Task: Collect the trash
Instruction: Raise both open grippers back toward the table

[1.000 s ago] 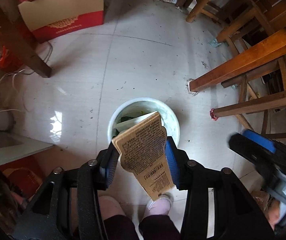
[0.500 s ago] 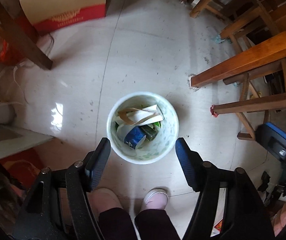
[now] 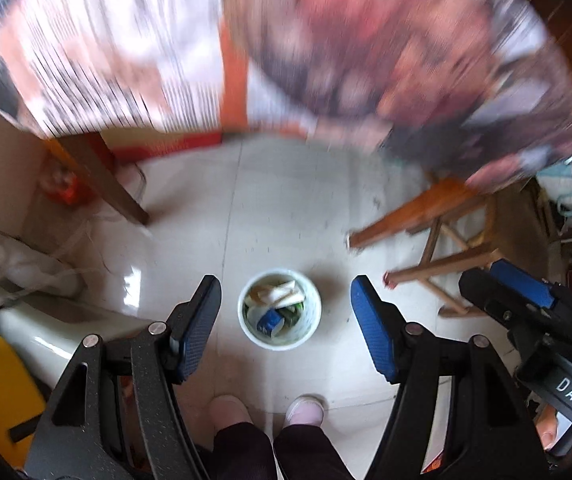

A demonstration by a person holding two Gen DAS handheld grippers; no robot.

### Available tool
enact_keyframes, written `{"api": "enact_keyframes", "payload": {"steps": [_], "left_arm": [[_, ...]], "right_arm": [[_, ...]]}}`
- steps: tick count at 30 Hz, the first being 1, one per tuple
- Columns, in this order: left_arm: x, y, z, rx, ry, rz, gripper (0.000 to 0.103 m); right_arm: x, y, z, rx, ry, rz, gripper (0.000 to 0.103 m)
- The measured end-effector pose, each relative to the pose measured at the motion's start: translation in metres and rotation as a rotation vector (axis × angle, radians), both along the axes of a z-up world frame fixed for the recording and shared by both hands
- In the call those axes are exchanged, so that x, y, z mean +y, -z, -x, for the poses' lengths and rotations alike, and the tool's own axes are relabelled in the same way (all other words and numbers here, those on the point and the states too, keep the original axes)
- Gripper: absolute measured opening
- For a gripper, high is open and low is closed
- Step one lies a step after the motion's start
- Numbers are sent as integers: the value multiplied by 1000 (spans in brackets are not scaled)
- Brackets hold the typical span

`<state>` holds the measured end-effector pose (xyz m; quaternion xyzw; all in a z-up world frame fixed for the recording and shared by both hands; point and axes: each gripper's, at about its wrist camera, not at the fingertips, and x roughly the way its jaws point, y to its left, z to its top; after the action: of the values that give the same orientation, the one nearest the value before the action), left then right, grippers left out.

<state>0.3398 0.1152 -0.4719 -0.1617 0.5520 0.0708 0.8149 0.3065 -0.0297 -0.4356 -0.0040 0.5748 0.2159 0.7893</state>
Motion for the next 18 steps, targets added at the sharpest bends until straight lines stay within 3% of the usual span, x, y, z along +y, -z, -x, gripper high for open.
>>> {"api": "enact_keyframes", "payload": {"steps": [6, 11, 15, 18], "left_arm": [[2, -118, 10, -149, 57, -82, 66], [-5, -218, 33, -286, 99, -196, 66], [-11, -285, 60, -379, 120, -205, 66], [-18, -316, 77, -435, 136, -214, 67]], "right_arm": [[0, -98, 16, -96, 15, -22, 51], [-6, -180, 35, -158, 57, -73, 51], [-11, -241, 52, -229, 81, -91, 51], [-15, -285, 66, -298, 106, -101, 51]]}}
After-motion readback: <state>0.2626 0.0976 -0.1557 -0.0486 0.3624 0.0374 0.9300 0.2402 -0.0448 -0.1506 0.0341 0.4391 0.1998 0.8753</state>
